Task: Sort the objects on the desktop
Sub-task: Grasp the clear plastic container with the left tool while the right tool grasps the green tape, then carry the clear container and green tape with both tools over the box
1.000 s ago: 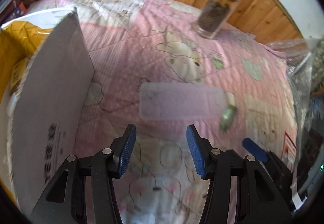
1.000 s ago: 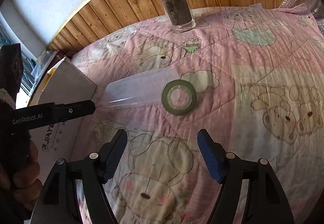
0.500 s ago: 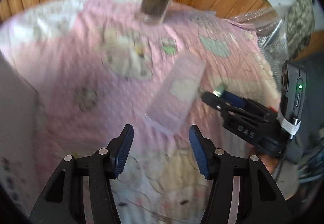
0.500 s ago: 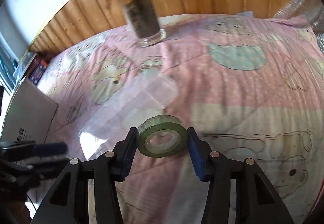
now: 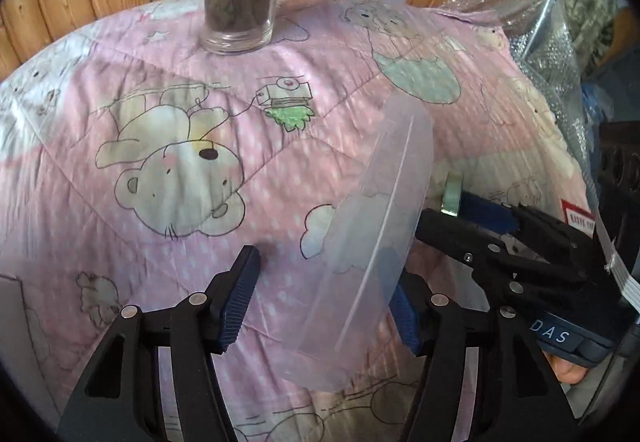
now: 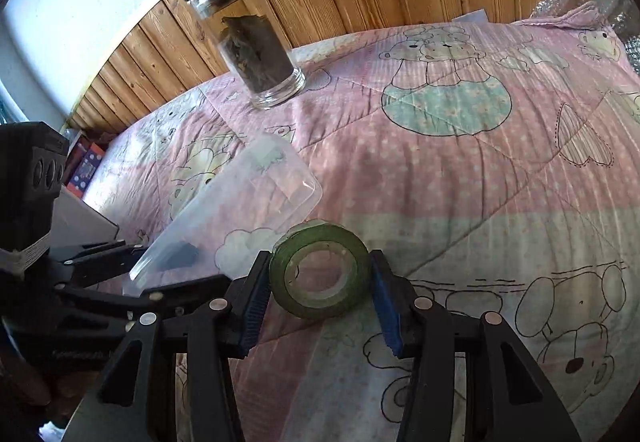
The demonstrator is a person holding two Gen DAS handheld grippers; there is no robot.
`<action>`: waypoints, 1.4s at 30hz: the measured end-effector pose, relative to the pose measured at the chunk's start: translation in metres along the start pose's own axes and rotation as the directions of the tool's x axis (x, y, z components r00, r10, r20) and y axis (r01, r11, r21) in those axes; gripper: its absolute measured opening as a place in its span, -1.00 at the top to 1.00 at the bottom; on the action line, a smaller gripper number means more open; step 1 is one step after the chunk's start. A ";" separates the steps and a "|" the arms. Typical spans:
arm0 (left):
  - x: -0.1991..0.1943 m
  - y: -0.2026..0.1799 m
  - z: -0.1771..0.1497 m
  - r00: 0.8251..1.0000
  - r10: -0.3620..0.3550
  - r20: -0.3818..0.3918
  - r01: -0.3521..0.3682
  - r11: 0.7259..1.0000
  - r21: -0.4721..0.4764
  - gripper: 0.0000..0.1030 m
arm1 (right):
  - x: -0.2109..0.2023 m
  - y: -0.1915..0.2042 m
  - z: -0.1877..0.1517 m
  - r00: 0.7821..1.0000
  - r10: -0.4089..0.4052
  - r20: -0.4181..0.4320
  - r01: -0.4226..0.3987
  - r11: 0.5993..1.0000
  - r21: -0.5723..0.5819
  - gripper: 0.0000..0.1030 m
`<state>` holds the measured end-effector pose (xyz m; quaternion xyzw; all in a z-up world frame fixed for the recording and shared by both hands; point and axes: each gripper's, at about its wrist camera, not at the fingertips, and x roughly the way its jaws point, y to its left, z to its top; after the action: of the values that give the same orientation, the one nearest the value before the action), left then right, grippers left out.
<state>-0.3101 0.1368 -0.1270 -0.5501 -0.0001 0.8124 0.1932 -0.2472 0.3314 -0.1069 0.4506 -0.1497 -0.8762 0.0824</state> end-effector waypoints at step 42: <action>-0.121 -0.048 -0.088 0.986 0.110 0.122 -0.116 0.992 0.047 0.47 | -0.100 0.035 -0.087 0.999 0.032 0.021 -0.034 0.994 0.100 0.05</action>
<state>-0.1772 0.1244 -0.0431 -0.4943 0.0415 0.8532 0.1613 -0.1178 0.3105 -0.0662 0.4431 -0.2019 -0.8704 0.0725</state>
